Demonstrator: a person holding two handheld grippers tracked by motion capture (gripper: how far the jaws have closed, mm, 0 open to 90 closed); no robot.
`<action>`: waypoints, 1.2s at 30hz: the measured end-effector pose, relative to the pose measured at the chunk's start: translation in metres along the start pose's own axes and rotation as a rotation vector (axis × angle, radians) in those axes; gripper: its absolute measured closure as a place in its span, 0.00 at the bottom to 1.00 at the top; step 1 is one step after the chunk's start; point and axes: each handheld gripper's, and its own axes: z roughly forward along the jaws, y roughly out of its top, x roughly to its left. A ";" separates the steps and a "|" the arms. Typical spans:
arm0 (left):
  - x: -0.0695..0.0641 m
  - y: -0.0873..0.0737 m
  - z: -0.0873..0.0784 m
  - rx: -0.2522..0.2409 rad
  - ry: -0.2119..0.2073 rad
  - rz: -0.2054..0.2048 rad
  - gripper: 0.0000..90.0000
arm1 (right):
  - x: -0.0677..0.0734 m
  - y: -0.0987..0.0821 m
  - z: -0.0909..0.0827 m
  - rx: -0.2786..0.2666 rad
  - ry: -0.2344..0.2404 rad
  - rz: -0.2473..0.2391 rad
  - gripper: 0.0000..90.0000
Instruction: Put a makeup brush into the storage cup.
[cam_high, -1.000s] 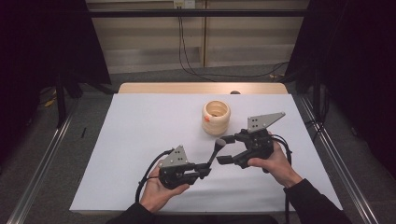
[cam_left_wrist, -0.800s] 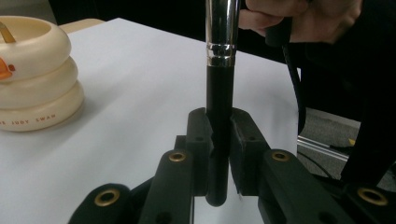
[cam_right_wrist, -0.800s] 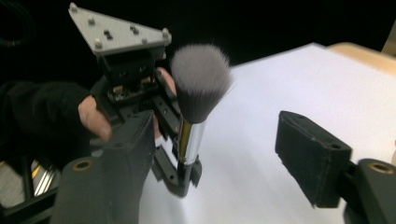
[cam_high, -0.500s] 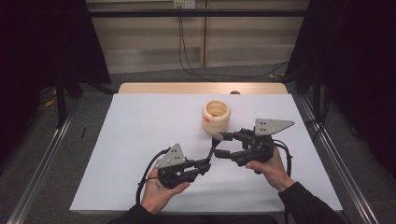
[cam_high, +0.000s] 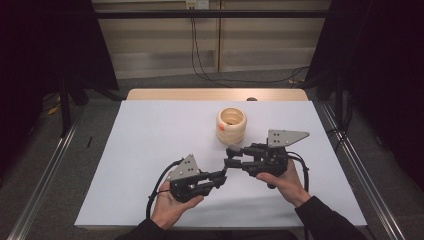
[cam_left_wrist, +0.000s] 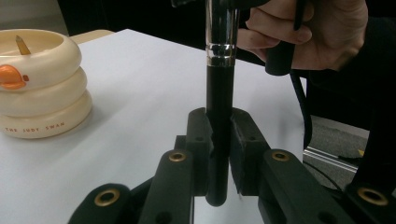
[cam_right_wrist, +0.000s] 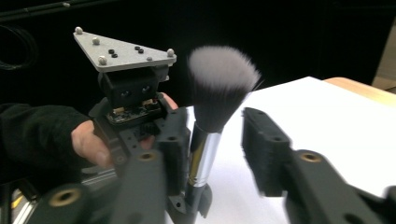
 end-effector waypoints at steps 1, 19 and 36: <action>0.000 0.000 0.000 0.002 0.002 -0.001 0.88 | 0.000 0.000 0.000 0.003 0.003 -0.001 0.78; 0.002 -0.008 0.007 -0.030 0.041 0.032 0.63 | -0.002 0.000 0.001 0.032 0.039 0.042 0.87; 0.010 -0.009 0.001 -0.053 0.103 -0.054 0.05 | -0.003 0.004 -0.007 0.035 -0.009 0.020 0.87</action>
